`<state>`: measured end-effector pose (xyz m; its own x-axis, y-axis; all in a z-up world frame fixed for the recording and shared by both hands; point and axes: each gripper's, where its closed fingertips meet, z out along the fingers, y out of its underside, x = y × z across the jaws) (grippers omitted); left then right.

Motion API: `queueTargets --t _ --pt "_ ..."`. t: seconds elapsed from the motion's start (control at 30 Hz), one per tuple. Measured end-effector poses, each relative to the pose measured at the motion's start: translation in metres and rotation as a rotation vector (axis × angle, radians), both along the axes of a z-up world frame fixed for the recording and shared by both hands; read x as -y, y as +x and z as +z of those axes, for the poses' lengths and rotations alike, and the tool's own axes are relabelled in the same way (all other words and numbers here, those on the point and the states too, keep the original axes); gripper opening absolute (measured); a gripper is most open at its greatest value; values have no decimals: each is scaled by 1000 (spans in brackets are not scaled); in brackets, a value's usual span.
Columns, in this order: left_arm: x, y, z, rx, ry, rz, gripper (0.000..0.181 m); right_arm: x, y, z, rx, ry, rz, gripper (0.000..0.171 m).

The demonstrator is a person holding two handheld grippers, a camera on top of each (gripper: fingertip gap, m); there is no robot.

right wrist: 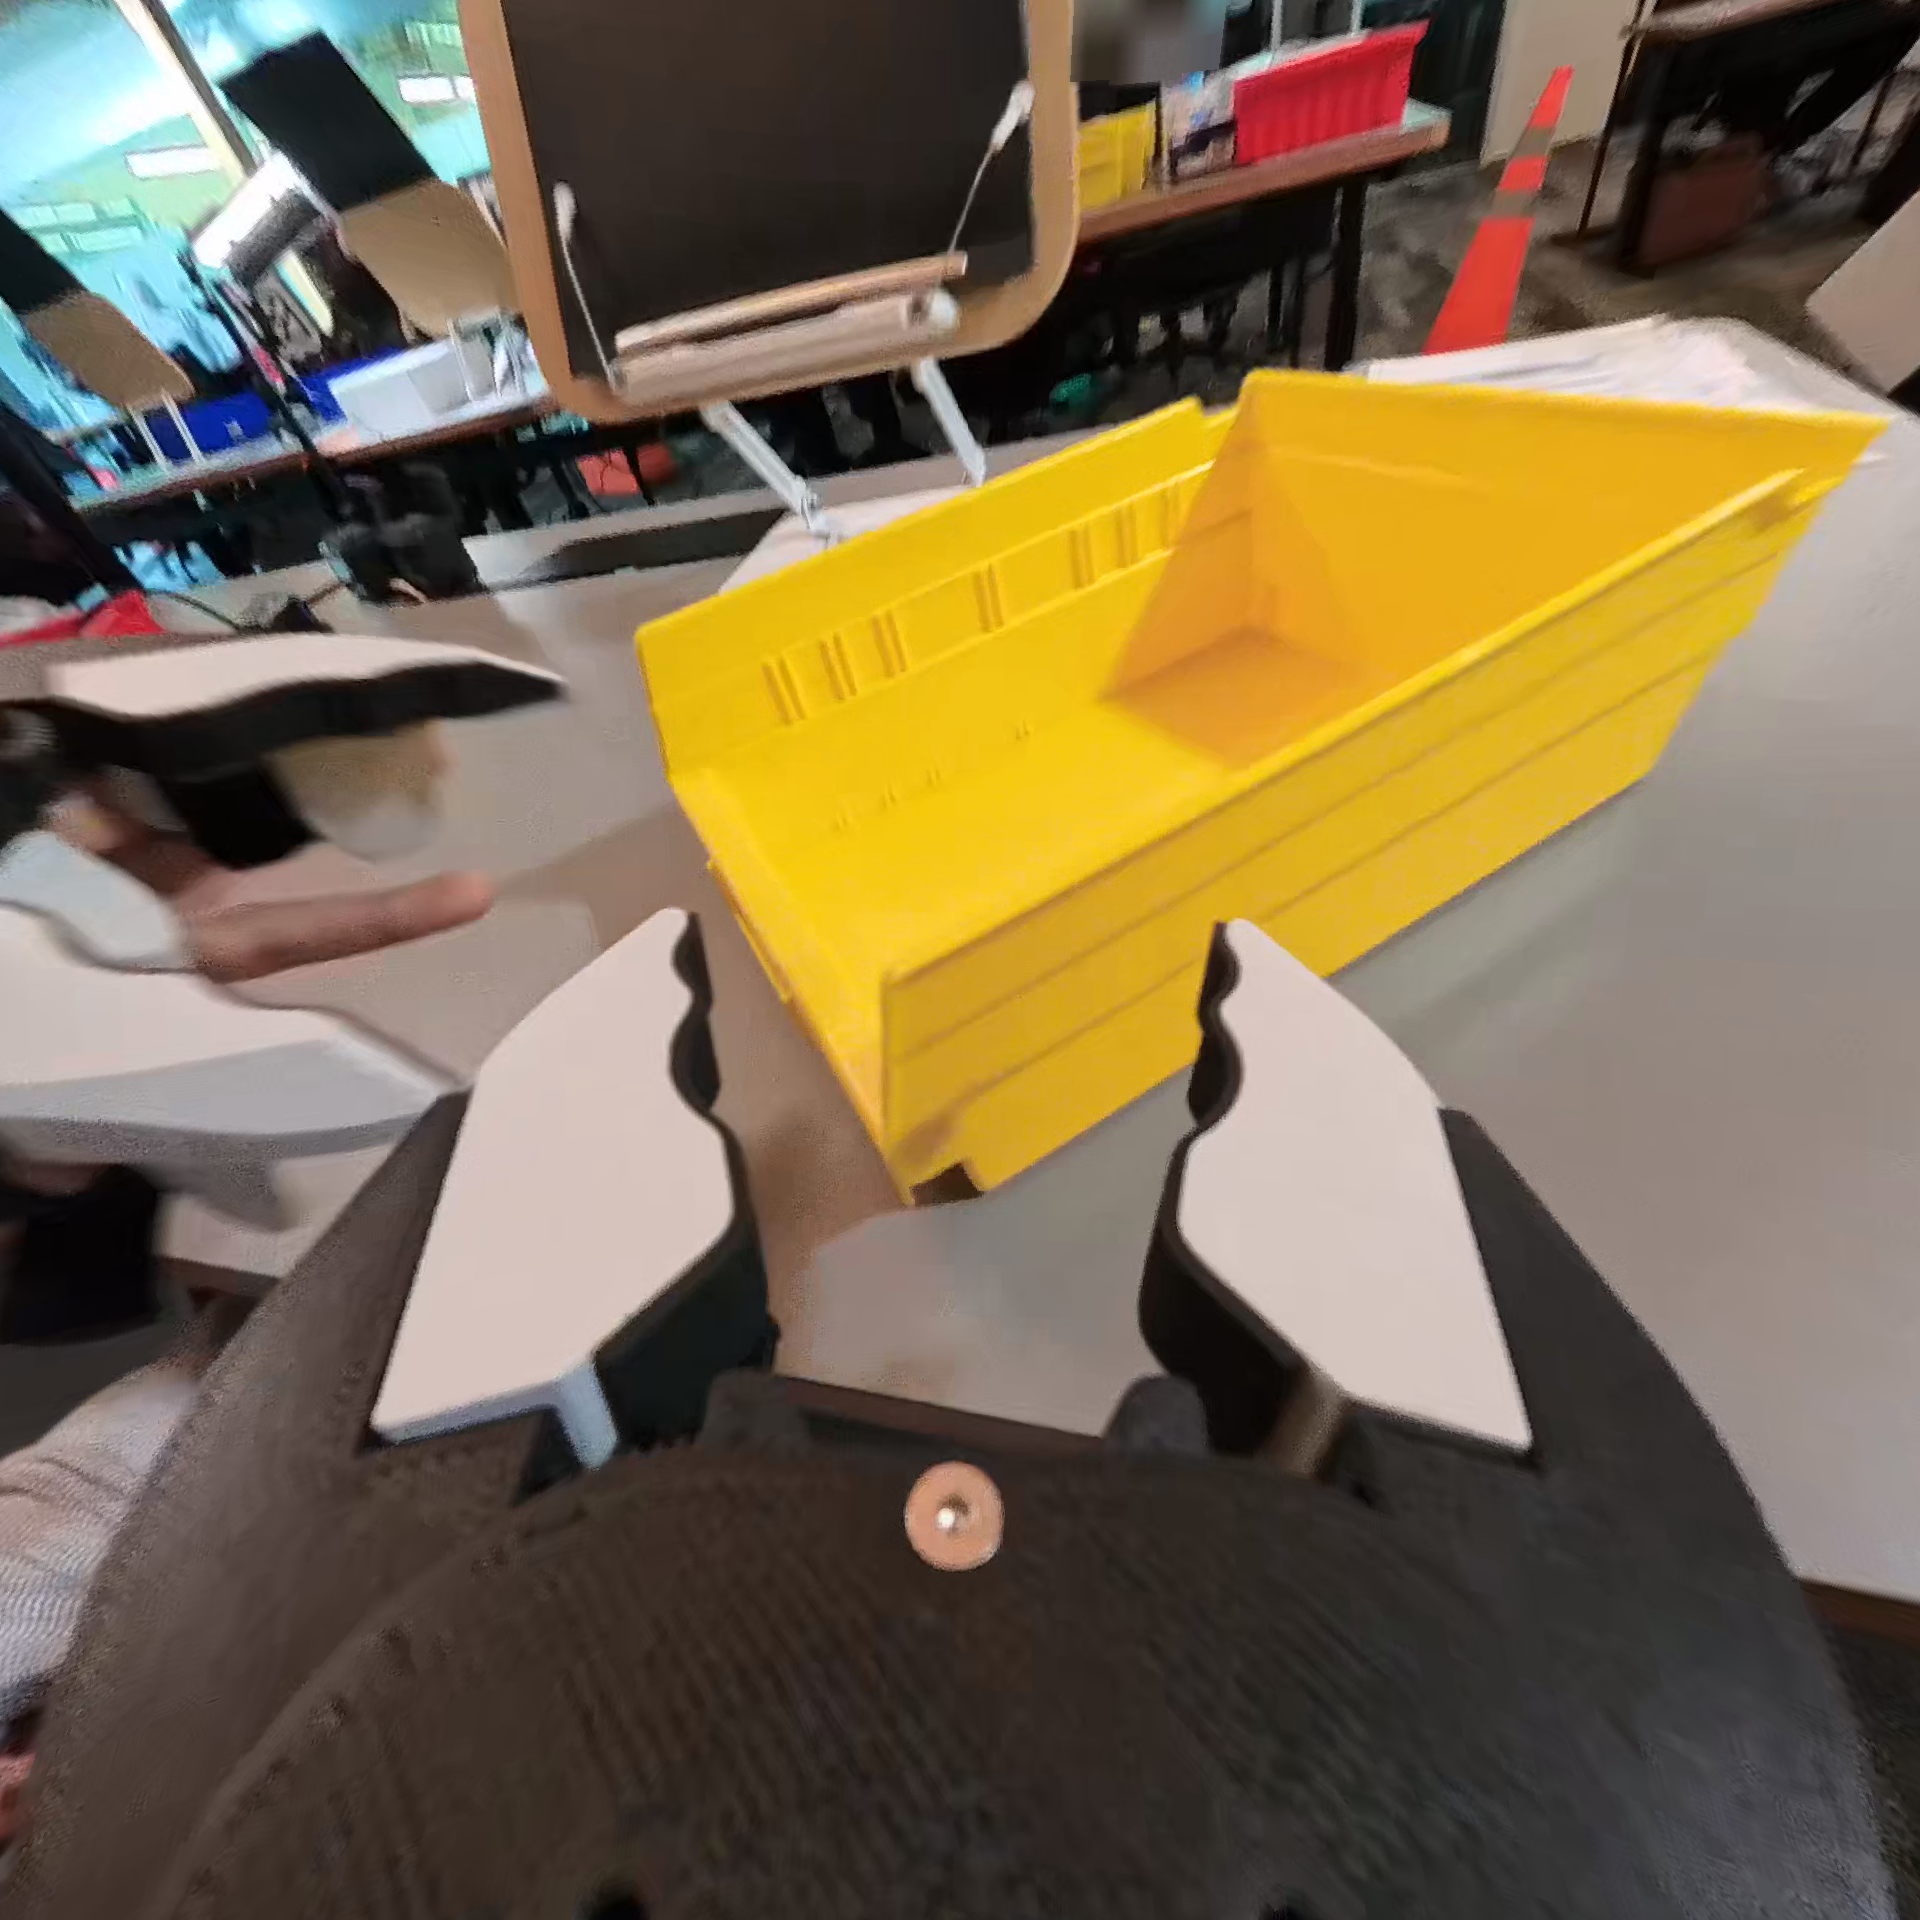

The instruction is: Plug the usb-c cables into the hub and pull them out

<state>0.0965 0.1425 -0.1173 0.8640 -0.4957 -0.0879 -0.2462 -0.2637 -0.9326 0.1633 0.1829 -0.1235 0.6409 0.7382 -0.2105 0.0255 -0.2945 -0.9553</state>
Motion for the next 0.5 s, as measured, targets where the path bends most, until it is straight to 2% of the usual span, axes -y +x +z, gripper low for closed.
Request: queueTargets --t 0.03,0.07,0.2,0.23,0.27,0.33,0.37,0.5 --pt "9 -22 -2 16 -5 60 138 -1 -9 -5 33 -8 0 96" --pt "19 -44 -5 29 -16 120 146 -5 -16 -11 69 -13 -12 99" --pt "66 -136 -1 -12 99 399 146 -32 -18 -31 182 -63 -82 88" --pt "78 -160 5 -58 137 487 146 -39 -15 -30 175 -63 -75 90" --pt "90 -186 14 -110 185 589 146 -47 -10 -29 159 -68 -84 85" --pt "115 -233 40 -164 302 771 146 -70 5 -27 141 -56 -149 57" --pt "126 -250 48 -145 341 829 146 -83 13 -25 138 -42 -174 55" --pt "164 -326 33 -147 275 1059 147 -128 44 -19 192 8 -234 24"
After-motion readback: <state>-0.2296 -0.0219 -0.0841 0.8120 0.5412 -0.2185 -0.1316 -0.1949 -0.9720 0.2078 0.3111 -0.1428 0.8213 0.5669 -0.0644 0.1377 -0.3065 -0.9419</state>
